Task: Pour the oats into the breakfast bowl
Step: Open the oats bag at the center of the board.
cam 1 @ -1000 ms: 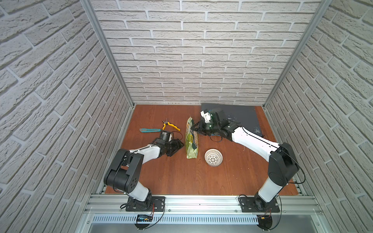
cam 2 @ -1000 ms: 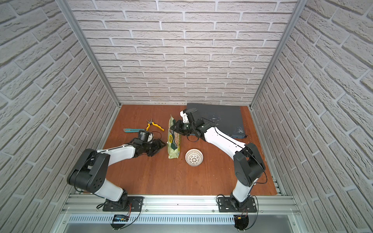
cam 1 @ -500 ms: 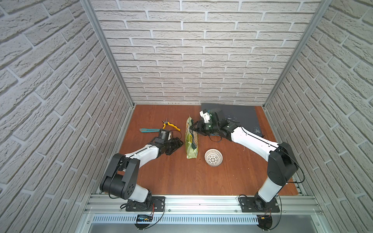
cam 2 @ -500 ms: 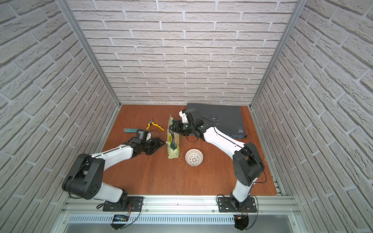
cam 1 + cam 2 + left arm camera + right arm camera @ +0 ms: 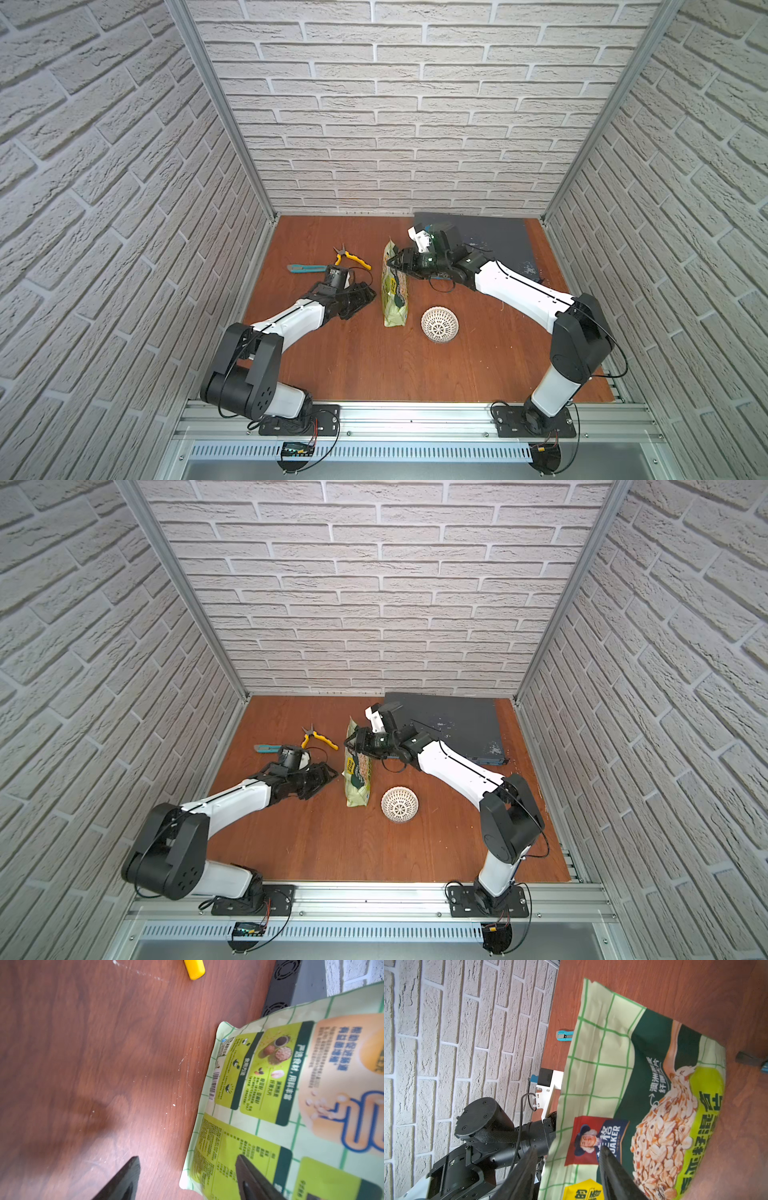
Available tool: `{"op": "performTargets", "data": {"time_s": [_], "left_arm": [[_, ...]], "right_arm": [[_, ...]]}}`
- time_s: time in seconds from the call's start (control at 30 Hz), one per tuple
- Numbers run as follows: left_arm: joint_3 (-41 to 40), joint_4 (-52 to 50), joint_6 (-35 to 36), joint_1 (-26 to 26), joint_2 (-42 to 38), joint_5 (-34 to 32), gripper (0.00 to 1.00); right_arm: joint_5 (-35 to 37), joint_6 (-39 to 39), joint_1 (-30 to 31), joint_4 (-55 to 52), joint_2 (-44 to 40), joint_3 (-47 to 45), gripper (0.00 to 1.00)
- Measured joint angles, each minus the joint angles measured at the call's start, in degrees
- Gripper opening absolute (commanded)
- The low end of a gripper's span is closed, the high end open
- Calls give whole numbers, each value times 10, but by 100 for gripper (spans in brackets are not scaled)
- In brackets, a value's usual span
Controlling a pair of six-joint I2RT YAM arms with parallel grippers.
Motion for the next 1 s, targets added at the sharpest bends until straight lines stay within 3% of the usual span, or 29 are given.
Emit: {"op": "performTargets", "data": {"time_s": [0.5,0.73,1.0], "left_arm": [[0,0,0,0,0,-1,76],[29,-2,-13,2,-19,23,77],[125,0,-27,6,-56,58,76]], "right_arm": [[-10,2,3,1,0,-2,28],[-19,6,5,39,0,-28,27],[-8,-3,8,42,-1,-43,27]]}}
